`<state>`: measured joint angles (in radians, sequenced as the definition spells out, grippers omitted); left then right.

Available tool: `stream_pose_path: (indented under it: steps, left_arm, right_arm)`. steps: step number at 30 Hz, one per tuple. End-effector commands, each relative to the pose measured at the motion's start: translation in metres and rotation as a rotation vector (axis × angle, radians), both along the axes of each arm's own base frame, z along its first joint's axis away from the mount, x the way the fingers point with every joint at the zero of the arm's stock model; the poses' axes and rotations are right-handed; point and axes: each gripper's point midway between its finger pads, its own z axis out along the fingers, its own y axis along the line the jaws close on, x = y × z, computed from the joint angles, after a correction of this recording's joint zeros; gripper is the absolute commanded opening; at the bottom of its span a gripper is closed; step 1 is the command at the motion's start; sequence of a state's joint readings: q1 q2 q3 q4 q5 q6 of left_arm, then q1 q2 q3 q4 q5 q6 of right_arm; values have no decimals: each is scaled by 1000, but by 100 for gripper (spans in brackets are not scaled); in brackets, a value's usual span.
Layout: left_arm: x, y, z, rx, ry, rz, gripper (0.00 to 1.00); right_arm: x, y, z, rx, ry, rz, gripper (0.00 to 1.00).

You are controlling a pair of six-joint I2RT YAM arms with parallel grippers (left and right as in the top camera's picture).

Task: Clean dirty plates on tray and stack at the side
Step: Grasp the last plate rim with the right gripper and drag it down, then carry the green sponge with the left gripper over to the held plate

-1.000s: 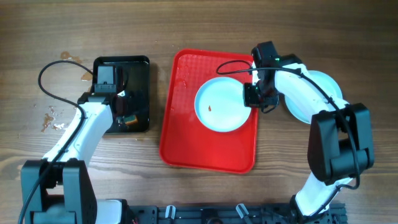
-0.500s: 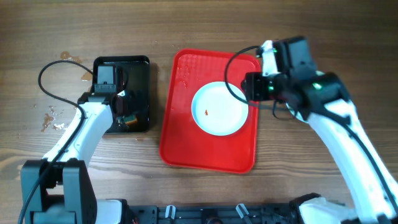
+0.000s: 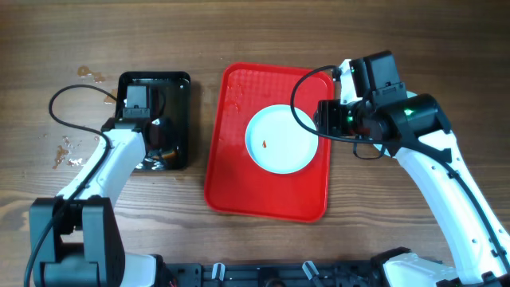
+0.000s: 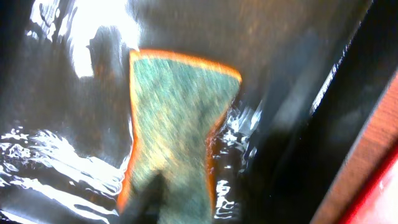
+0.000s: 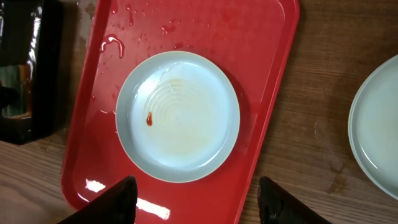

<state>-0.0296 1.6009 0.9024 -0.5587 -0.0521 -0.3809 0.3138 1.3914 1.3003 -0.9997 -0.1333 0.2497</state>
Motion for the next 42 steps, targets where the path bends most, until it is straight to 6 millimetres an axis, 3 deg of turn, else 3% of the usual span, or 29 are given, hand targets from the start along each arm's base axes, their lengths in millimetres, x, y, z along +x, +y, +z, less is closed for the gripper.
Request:
stream_pose_path:
  steps: [1,2,6,10,11,12,15,18,20,22,27,29,32,36,38,40,42]
  left_arm:
    - [5,18,-2,89,-16,50,27]
    - [4,16,-3,79,-9,42,49]
    - [8,19,-3,138,-13,-78,61]
    - [12,18,-29,136,25,-81,38]
    - [9,18,-39,134,55,-83,17]
    - [7,18,-45,133,74,-84,4]
    - [6,10,-36,93,60,-97,4]
    - [11,6,1,87,-31,-139,4]
    - [12,6,11,103,-55,-175,4]
    - [15,7,2,132,-43,-233,4]
    - [7,7,-50,121,79,-246,4]
    - [3,7,-50,119,95,-247,4]
    - [4,7,-29,121,82,-246,4]
    - [18,-4,22,70,-30,-261,4]
    - [21,-17,43,19,-101,-279,4]
    - [22,-32,59,-14,-149,-292,4]
    - [20,-62,76,-92,-199,-314,4]
  right_arm:
    - [0,2,-4,-1,17,-6,62]
    - [-1,1,-5,-3,21,-6,62]
    - [-2,1,-5,-4,22,-6,62]
    - [-2,1,-5,-5,24,-6,62]
    - [-2,1,-5,-5,24,-6,62]
    - [-2,1,-5,-4,24,-6,62]
    - [-2,1,-5,-4,22,-6,62]
    - [-1,1,-5,-19,11,27,62]
    - [-2,1,-9,-26,17,38,61]
    - [-4,0,-21,-31,37,38,61]
    - [-11,-2,-39,-43,74,38,61]
    - [-5,0,-47,-33,54,30,61]
    - [-3,1,-63,-18,49,15,60]
    - [-2,6,-97,-7,79,22,40]
    - [4,-2,-132,-49,113,-46,38]
    - [12,0,-154,-58,131,-45,36]
    - [18,2,-179,-67,157,-43,36]
